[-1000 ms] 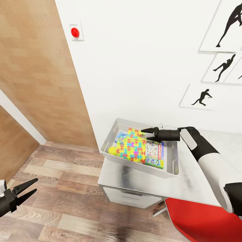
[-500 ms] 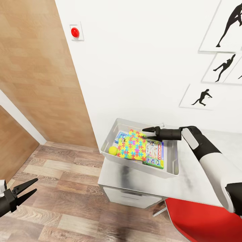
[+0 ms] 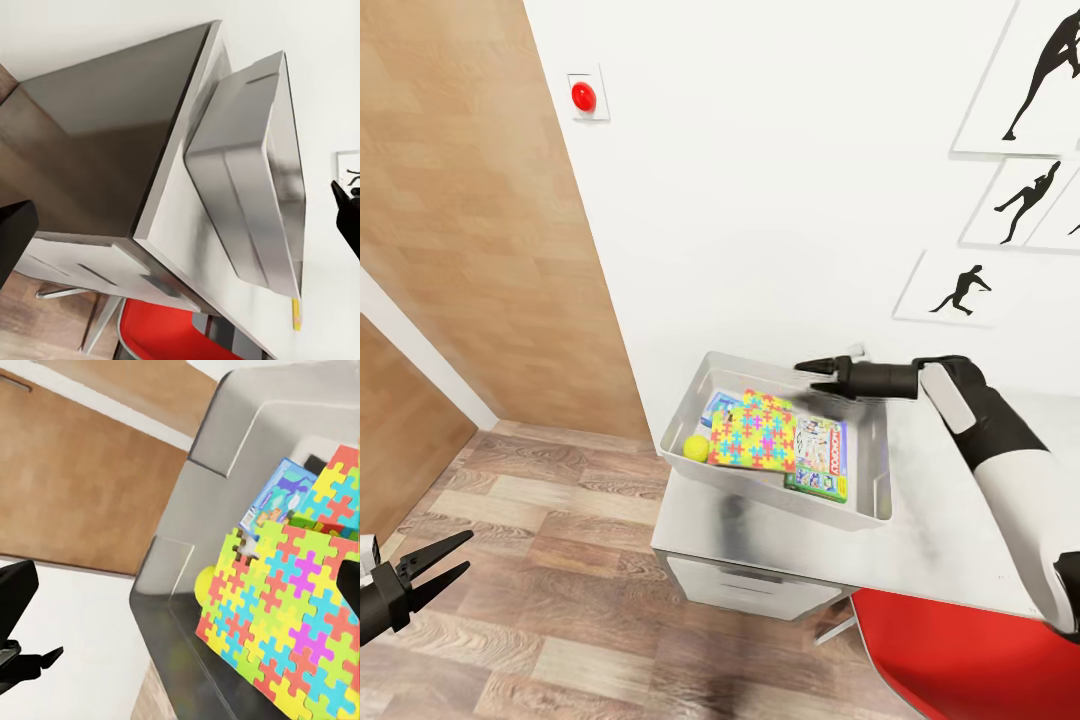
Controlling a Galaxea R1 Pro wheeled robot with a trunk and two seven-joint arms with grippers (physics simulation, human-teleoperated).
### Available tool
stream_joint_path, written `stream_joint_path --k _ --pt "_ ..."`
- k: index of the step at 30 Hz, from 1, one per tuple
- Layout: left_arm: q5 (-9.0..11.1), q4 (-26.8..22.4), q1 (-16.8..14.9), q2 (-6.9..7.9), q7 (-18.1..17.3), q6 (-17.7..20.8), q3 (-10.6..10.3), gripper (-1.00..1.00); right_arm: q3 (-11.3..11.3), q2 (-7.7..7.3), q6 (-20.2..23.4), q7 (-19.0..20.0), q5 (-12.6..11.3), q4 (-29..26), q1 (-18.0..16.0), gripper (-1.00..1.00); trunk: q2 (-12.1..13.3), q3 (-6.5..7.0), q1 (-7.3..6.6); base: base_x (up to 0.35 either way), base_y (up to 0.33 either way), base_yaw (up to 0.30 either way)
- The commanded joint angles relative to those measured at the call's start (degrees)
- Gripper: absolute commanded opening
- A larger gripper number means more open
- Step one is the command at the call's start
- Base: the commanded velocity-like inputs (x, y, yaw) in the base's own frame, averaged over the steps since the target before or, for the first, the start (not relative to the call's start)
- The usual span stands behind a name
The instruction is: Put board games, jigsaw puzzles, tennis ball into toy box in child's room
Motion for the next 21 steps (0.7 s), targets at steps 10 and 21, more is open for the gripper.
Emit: stream_joint_path --k 10,21 --pt "-0.27 -0.02 -0.01 -0.33 -0.45 0.11 0.02 1.0 -0.04 -3.19 0.06 0.54 -0.19 -11.16 3.17 1.0 -0.09 -0.09 0.04 0.0 0.0 0.0" --pt "-0.61 0.31 0.33 -0.52 -0.14 0.43 0.41 1.0 -3.28 -3.48 0.06 0.67 -0.33 -23.61 8.53 1.0 -0.09 -0.08 0.04 -0.046 -0.011 0.0"
